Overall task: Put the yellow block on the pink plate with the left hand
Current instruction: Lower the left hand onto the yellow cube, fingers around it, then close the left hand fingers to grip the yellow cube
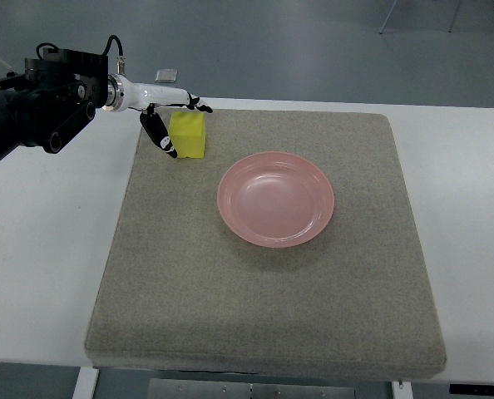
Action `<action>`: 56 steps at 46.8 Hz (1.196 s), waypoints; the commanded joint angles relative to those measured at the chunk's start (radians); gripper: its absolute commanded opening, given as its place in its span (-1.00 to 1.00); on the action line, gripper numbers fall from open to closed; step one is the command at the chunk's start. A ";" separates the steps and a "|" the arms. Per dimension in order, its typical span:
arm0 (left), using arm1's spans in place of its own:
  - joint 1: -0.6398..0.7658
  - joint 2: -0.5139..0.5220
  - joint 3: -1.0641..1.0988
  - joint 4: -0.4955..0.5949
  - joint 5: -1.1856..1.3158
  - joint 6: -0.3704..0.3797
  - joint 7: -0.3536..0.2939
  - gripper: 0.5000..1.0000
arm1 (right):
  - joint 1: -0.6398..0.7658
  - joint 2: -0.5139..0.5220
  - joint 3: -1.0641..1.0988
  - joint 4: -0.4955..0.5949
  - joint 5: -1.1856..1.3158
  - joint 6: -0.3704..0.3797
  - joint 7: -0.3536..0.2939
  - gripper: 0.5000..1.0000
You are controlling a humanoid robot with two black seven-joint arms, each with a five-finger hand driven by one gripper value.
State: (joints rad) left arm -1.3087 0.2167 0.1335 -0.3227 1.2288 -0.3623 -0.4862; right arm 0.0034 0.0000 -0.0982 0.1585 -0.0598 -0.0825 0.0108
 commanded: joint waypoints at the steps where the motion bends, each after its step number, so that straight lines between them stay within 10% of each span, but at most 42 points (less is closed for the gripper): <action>1: 0.000 0.000 -0.006 -0.003 -0.006 0.000 -0.002 0.99 | 0.000 0.000 0.000 -0.001 0.000 0.000 0.000 0.69; 33: 0.016 0.000 0.002 0.001 -0.035 0.049 -0.005 0.87 | 0.000 0.000 0.000 -0.001 0.000 0.000 0.000 0.69; 56: 0.016 -0.003 0.003 0.002 -0.023 0.051 -0.005 -0.12 | 0.000 0.000 0.000 -0.001 0.000 0.000 0.000 0.69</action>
State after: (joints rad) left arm -1.2932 0.2132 0.1365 -0.3220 1.2037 -0.3118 -0.4909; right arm 0.0031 0.0000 -0.0982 0.1582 -0.0598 -0.0829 0.0107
